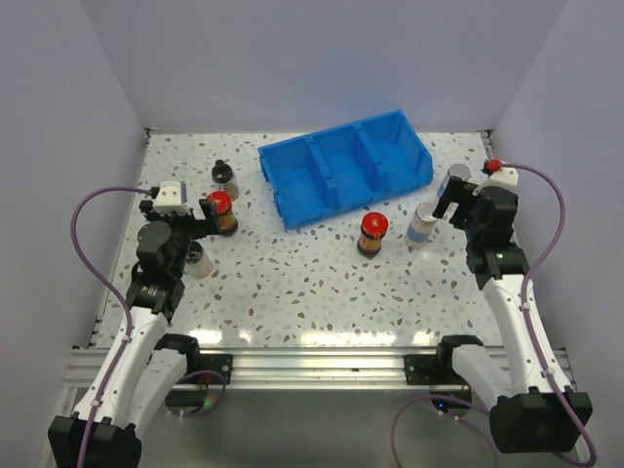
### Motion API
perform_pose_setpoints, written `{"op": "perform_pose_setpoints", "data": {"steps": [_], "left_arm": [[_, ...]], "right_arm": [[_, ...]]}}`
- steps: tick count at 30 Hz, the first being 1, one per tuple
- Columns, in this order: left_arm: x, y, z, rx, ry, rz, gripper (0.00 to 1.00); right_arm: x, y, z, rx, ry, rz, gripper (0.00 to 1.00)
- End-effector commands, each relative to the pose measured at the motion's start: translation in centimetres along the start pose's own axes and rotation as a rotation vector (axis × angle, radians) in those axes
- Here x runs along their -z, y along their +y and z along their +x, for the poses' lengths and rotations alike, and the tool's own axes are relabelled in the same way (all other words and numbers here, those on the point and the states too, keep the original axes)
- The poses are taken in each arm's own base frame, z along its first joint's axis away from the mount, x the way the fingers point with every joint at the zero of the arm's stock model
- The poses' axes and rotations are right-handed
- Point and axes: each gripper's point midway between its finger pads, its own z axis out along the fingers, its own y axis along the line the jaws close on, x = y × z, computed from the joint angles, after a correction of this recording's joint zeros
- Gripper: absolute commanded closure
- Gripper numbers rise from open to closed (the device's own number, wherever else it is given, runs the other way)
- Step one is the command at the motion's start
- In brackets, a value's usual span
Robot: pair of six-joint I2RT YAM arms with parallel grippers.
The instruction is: Organize the condiment bottles
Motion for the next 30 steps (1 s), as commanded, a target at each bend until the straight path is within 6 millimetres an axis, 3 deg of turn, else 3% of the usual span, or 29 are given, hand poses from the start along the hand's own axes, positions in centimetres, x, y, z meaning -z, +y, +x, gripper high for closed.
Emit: {"op": "perform_pose_setpoints", "data": {"steps": [1, 3, 4, 5, 7, 9, 15, 17, 18, 22, 30], "left_arm": [[0.0, -0.5, -2.9, 0.037, -0.092, 0.025, 0.00], [-0.1, -0.7, -3.1, 0.054, -0.096, 0.031, 0.00], [-0.1, -0.7, -3.3, 0.061, -0.099, 0.031, 0.00], [-0.4, -0.9, -3.1, 0.061, -0.090, 0.038, 0.00], [-0.7, -1.1, -3.6, 0.083, -0.084, 0.042, 0.00], [-1.2, -1.4, -4.2, 0.116, -0.061, 0.044, 0.00], [-3.2, -1.8, -7.0, 0.152, -0.021, 0.028, 0.00], [-4.5, -1.6, -6.1, 0.150, 0.064, 0.004, 0.00], [-4.9, -1.5, -5.9, 0.157, 0.085, -0.004, 0.01], [-7.7, -1.8, -4.2, 0.176, 0.199, 0.002, 0.03], [-14.7, -1.2, 1.3, 0.200, 0.423, -0.026, 0.10]], "right_arm": [[0.8, -0.1, -2.8, -0.038, -0.068, 0.018, 0.01], [0.7, 0.1, -2.2, -0.001, -0.067, -0.004, 0.01], [1.0, 0.5, -2.8, 0.015, -0.102, -0.037, 0.01], [0.9, 0.7, -1.7, 0.050, -0.093, -0.065, 0.01], [1.8, 2.9, -1.8, 0.190, -0.146, -0.225, 0.01], [2.6, 5.5, 0.2, 0.361, -0.155, -0.427, 0.01], [2.2, 5.7, 3.2, 0.530, -0.020, -0.512, 0.02], [2.7, 6.2, 3.1, 0.563, 0.012, -0.561, 0.01], [2.9, 6.2, 4.2, 0.593, 0.066, -0.590, 0.01], [3.4, 6.7, 4.1, 0.598, 0.055, -0.621, 0.01], [3.6, 6.5, 3.9, 0.600, 0.031, -0.610, 0.01]]}}
